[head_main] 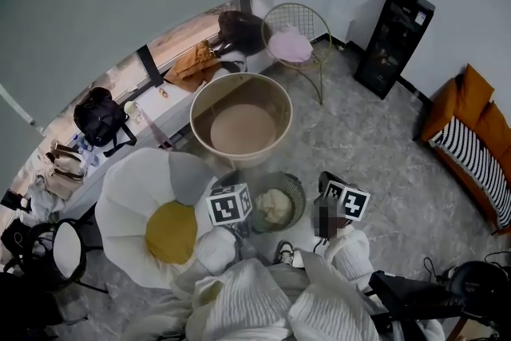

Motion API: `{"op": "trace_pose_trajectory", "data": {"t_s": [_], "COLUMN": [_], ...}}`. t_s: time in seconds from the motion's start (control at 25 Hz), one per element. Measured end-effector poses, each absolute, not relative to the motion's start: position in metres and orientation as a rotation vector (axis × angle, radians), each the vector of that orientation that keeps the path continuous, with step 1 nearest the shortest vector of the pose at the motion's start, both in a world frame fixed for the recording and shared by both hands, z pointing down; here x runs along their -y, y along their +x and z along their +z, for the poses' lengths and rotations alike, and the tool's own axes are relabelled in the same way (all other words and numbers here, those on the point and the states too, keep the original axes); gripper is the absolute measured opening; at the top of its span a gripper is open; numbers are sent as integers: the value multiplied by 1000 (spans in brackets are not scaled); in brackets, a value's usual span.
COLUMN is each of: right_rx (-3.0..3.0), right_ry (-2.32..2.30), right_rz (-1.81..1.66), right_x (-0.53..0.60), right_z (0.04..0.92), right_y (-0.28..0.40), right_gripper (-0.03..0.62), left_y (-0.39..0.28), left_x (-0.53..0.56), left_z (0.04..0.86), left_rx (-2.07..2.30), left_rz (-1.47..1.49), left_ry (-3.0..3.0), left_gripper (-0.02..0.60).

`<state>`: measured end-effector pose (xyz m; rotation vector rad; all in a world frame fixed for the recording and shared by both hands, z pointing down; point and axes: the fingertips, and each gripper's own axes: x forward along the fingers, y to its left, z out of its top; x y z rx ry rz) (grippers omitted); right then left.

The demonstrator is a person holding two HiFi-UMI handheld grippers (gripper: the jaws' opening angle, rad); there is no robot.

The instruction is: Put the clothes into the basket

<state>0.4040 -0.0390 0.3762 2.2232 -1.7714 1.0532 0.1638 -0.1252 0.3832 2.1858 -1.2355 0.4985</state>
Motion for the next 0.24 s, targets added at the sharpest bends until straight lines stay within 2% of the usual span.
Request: {"op": "trace_pose_trajectory", "data": {"t_s": [0.24], "right_rx": [1764], "right_ry": [2250], "right_rz": [1052], "right_x": [39], "right_z": [374], "right_y": [411], "right_gripper": [23], "left_y": [169], "left_x": [120], "left_z": [384], "left_rx": [1235], "left_rz": [503], "left_ry": [2195], "left_gripper": [6]}}
